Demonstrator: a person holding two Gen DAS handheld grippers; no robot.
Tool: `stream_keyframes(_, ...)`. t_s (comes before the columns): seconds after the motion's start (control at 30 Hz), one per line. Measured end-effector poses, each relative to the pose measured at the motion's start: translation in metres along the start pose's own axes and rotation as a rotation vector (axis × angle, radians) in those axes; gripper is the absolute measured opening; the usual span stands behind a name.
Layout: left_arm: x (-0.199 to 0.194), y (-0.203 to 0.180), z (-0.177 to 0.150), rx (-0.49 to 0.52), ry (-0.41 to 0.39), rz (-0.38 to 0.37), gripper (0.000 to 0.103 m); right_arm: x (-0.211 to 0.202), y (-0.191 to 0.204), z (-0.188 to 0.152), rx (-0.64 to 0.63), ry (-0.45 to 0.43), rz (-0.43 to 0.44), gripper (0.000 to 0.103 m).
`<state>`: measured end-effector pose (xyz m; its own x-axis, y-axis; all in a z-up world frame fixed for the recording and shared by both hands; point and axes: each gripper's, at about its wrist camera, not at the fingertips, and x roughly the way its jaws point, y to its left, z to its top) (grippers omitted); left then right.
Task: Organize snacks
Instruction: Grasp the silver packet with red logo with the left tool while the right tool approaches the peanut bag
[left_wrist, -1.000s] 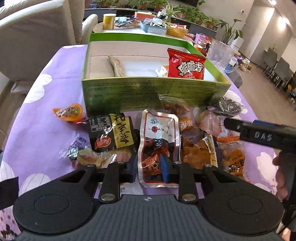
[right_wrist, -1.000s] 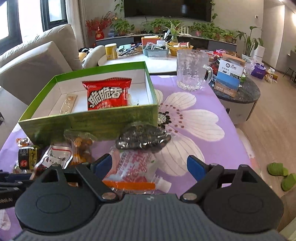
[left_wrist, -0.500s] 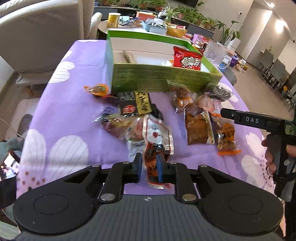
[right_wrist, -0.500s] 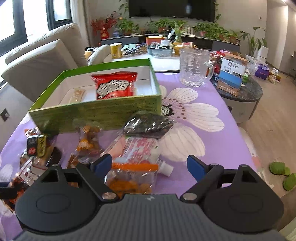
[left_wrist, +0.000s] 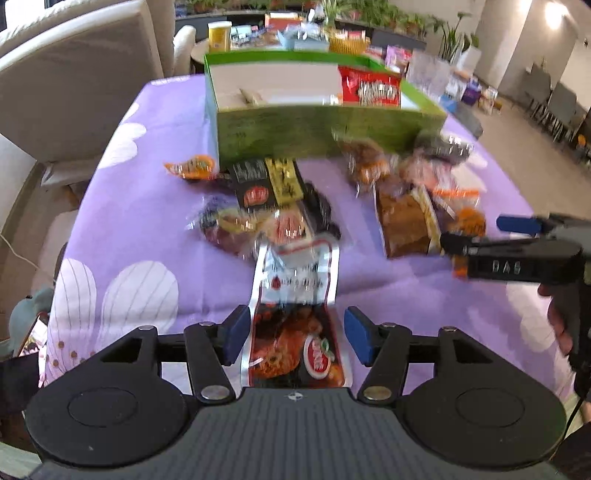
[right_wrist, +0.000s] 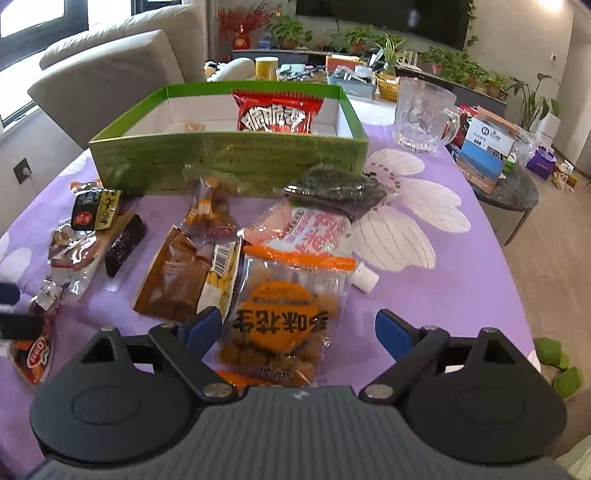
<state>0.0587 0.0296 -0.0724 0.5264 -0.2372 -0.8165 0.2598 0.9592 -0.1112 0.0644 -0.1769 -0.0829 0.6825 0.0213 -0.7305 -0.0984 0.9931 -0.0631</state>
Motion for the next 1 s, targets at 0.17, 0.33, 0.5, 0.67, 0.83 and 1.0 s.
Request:
stream_keyframes(0.17,0.01,0.008,-0.001,-0.049,0.026,0.013,0.054,0.007,0.001,-0.001,0.025,0.024,0.0,0.078)
stream_keyframes(0.33,0.014,0.006,0.004,-0.061,0.022,0.024,0.055,0.009,0.0,-0.001,0.044,0.025,0.003,0.078)
stream_keyframes(0.5,0.014,0.004,0.006,-0.067,0.027,-0.013,0.055,0.009,0.0,-0.001,0.046,0.026,0.004,0.078)
stream_keyframes(0.67,0.012,0.012,0.008,-0.135,0.042,-0.053,0.056,0.011,-0.001,-0.001,0.054,0.026,0.0,0.078)
stream_keyframes(0.83,0.009,0.018,0.012,-0.233,0.06,-0.102,0.059,0.011,-0.001,-0.001,0.055,0.023,0.0,0.078)
stream_keyframes(1.0,0.014,0.007,0.02,-0.27,0.07,-0.076,0.063,0.011,-0.002,-0.002,0.062,0.017,-0.001,0.078)
